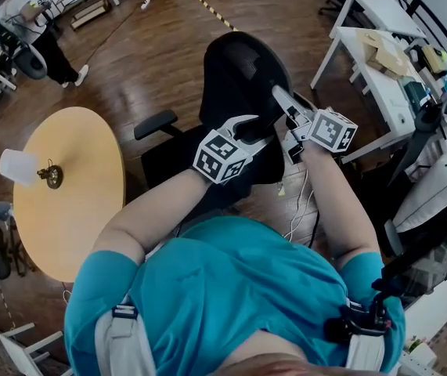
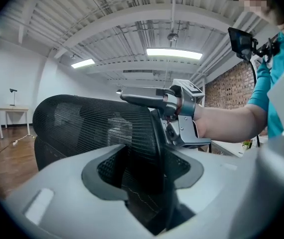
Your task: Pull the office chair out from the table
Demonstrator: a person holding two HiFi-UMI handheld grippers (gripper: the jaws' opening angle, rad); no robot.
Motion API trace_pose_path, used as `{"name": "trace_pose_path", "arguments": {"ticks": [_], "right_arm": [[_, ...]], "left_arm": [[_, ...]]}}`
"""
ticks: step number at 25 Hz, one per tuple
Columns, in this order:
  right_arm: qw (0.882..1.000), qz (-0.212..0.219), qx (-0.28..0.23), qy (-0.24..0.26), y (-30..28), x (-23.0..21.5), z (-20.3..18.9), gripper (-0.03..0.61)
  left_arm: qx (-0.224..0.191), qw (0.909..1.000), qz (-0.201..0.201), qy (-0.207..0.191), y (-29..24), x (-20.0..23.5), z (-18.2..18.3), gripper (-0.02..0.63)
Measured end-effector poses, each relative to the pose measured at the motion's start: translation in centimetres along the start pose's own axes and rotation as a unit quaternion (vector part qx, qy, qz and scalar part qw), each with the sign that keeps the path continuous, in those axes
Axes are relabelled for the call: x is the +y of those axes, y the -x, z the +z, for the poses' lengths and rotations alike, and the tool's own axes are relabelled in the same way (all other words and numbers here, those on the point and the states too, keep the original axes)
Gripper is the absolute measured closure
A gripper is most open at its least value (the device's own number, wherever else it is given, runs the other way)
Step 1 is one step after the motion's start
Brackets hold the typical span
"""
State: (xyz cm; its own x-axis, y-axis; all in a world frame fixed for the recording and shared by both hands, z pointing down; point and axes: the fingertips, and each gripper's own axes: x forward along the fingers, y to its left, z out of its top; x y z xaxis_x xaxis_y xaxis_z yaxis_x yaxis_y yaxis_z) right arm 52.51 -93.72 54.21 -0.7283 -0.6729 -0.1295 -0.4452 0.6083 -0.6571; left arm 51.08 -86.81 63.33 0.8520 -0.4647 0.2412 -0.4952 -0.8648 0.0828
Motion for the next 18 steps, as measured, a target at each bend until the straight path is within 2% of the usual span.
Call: {"name": "trace_pose_path", "arguments": {"ticks": [10, 18], "right_arm": [[0.999, -0.019, -0.049, -0.014, 7.1, -4.9, 5.2, 0.389], [0.994, -0.05, -0.092, -0.016, 11.7, -7.9, 10.5, 0.402]], "left_arm": [[0.024, 0.9989, -0.041, 0.006, -8.6, -4.6, 1.2, 0.395], [0.05, 0.9943, -0.092, 0.017, -14.2, -7.5, 4.0, 0.382]]}}
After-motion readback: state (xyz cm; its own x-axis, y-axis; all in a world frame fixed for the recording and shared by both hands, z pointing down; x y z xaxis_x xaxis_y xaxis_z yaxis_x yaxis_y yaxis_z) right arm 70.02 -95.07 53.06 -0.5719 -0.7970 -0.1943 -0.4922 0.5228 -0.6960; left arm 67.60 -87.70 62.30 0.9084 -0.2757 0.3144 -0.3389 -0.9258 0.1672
